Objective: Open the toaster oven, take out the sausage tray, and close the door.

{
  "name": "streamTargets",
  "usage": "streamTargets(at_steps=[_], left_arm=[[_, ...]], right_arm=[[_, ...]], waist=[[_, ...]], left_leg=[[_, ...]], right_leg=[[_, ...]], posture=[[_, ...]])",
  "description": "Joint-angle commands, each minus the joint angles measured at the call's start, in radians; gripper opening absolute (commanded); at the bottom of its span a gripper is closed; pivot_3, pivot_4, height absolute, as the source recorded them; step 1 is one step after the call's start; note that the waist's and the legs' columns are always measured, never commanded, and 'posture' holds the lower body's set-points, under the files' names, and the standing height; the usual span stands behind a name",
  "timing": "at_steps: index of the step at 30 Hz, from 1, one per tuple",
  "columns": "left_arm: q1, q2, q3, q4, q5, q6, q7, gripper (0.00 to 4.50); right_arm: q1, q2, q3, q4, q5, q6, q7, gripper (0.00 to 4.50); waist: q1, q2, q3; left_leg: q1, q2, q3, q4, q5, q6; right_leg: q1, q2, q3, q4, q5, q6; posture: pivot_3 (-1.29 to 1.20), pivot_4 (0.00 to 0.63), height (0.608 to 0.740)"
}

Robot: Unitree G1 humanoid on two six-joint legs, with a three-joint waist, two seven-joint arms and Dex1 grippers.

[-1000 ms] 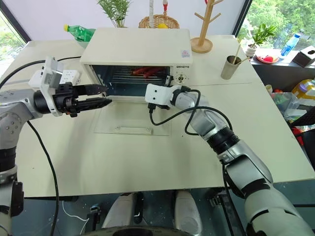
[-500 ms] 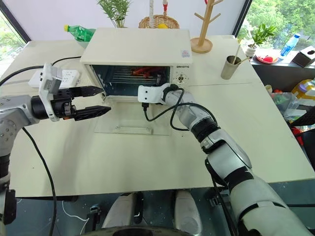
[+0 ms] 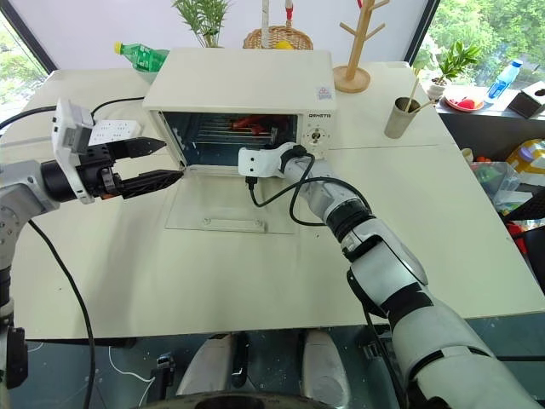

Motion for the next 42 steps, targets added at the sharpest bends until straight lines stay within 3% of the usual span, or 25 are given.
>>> streamTargets(at_steps=[1,7,22,31,42], left_arm=[[-0.019,-0.002,0.001,0.013,0.004,-0.025,0.000,4.50],[-0.039,-0.011,-0.021,0.033,0.013,-0.042,-0.004,4.50],[-0.046,-0.020,-0.032,0.046,0.021,-0.059,-0.008,4.50],[-0.057,-0.020,-0.042,0.063,0.033,-0.066,-0.015,4.50],[-0.261,-0.045,-0.157,0.328,0.147,-0.180,-0.122,4.50]], right_arm=[[-0.025,-0.005,-0.023,0.023,-0.015,0.004,-0.043,3.25],[-0.039,-0.002,-0.023,0.060,-0.030,-0.002,-0.071,0.22],[-0.081,0.010,-0.011,0.130,-0.053,-0.030,-0.091,0.22],[-0.045,-0.003,-0.012,0.056,-0.065,-0.037,-0.080,0.22],[0.016,-0.038,-0.027,-0.143,-0.076,0.009,-0.029,0.22]], waist=[[0.000,0.000,0.000],[0.002,0.000,0.000],[-0.002,-0.001,-0.001],[-0.002,-0.001,-0.001],[-0.001,-0.001,0.000]], left_leg=[[0.000,0.000,0.000,0.000,0.000,0.000],[0.000,-0.001,0.000,0.000,0.000,0.000],[0.000,-0.001,-0.001,0.000,0.000,-0.001],[0.000,-0.001,-0.001,0.000,0.000,-0.001],[-0.001,-0.001,-0.001,-0.002,0.000,-0.001]], right_leg=[[0.000,0.000,0.000,0.000,0.000,0.000],[0.000,0.000,0.000,0.000,0.000,0.000],[0.001,0.000,0.000,0.000,0.000,0.000],[0.001,0.000,0.000,0.000,0.000,0.000],[-0.001,0.000,-0.001,0.000,0.000,0.000]], posture=[[0.00,0.150,0.740],[0.00,0.150,0.740],[0.00,0.150,0.740],[0.00,0.150,0.740],[0.00,0.150,0.740]])
